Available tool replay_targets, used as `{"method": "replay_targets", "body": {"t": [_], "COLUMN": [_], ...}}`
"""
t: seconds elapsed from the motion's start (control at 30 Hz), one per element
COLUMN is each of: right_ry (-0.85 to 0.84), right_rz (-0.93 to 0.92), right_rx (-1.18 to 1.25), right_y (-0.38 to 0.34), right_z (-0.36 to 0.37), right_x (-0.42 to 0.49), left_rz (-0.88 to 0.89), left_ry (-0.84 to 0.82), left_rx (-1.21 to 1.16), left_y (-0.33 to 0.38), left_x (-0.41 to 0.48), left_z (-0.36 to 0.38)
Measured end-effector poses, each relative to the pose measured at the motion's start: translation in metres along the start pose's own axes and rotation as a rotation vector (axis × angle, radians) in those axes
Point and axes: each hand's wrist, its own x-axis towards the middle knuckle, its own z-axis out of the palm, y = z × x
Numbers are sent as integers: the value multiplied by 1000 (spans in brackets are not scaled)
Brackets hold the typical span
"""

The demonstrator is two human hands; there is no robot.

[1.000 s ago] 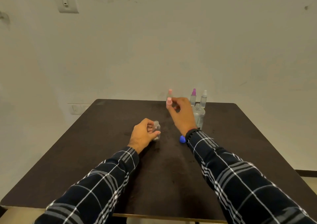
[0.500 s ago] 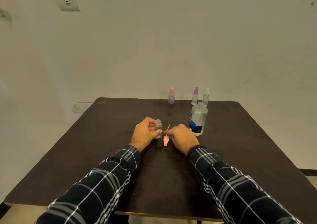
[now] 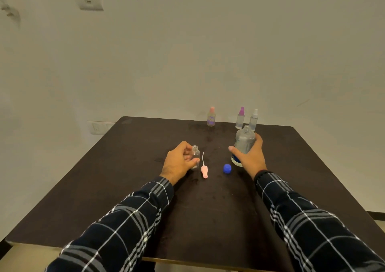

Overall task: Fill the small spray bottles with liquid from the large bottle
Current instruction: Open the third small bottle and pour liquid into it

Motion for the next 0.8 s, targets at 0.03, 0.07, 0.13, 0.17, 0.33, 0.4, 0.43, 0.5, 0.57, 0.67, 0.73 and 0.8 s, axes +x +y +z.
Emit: {"method": "replay_targets", "body": {"t": [0.03, 0.07, 0.13, 0.17, 0.33, 0.4, 0.43, 0.5, 0.57, 0.67, 0.73, 0.8], "right_ry": [7, 22, 44, 36, -72, -129, -162, -222, -253, -262, -260, -257], "right_rz": [-6, -4, 2, 0, -127, -191, -223, -274, -300, -337, -371, -399], "right_rx": [-4, -5, -21, -36, -177, -244, -280, -369, -456, -541, -624, -716], "right_y": [-2, -3, -6, -9, -17, -22, -24, -26, -27, -30, -32, -33], "right_z": [2, 2, 3, 3, 9, 14, 17, 24, 29, 36, 38, 39], "right_x": [2, 3, 5, 5, 3, 0, -2, -3, -4, -4, -3, -2], "left_rz": [-3, -7, -12, -12, -8, -4, -2, -2, 0, 2, 5, 4], "left_ry": [-1, -2, 1, 1, 1, 4, 6, 13, 14, 10, 7, 3], "left_rx": [1, 0, -4, -5, -16, -18, -19, -18, -13, -11, -15, -13], "left_y": [0, 1, 0, 0, 0, 1, 2, 2, 3, 3, 2, 1], "left_x": [0, 0, 0, 0, 0, -1, -2, -3, -4, -4, -3, -2], "left_z": [0, 0, 0, 1, 1, 0, 0, 0, 0, -1, 0, 1]}}
